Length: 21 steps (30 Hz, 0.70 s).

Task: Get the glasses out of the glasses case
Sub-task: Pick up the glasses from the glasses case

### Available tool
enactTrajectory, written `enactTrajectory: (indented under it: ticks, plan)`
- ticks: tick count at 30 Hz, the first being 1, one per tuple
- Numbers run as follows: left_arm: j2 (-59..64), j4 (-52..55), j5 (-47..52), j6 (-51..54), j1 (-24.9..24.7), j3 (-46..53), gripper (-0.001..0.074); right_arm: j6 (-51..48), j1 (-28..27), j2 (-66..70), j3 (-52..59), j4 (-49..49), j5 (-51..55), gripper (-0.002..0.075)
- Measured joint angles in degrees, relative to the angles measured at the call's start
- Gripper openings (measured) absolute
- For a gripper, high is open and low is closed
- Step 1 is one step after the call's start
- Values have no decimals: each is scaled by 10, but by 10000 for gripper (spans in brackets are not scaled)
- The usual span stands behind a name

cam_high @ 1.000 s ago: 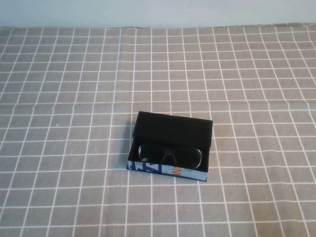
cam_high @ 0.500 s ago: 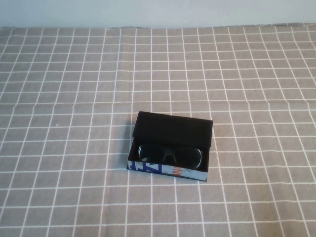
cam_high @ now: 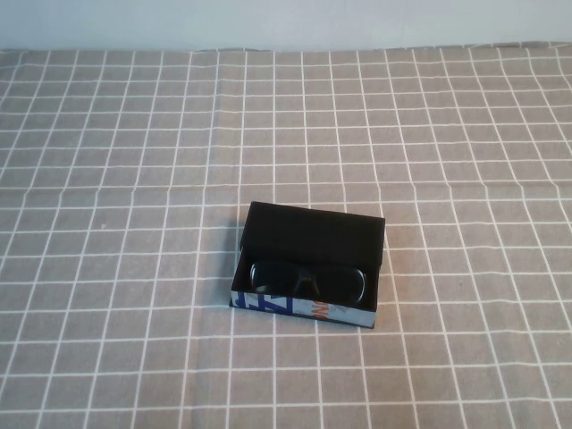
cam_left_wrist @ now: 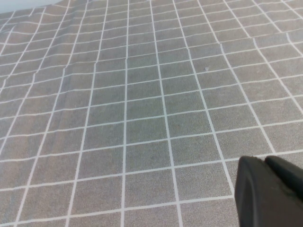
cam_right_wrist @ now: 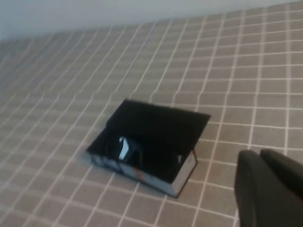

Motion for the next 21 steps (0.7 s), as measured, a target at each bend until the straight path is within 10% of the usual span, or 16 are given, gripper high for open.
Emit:
enactTrajectory:
  ticks: [11,21]
  plan:
    - [0,0,0,0,0,0,-4,-207,31,363,-367,-37,275,-18]
    - [0,0,0,0,0,0,-4,-138,270,625,-564,-303,305,-18]
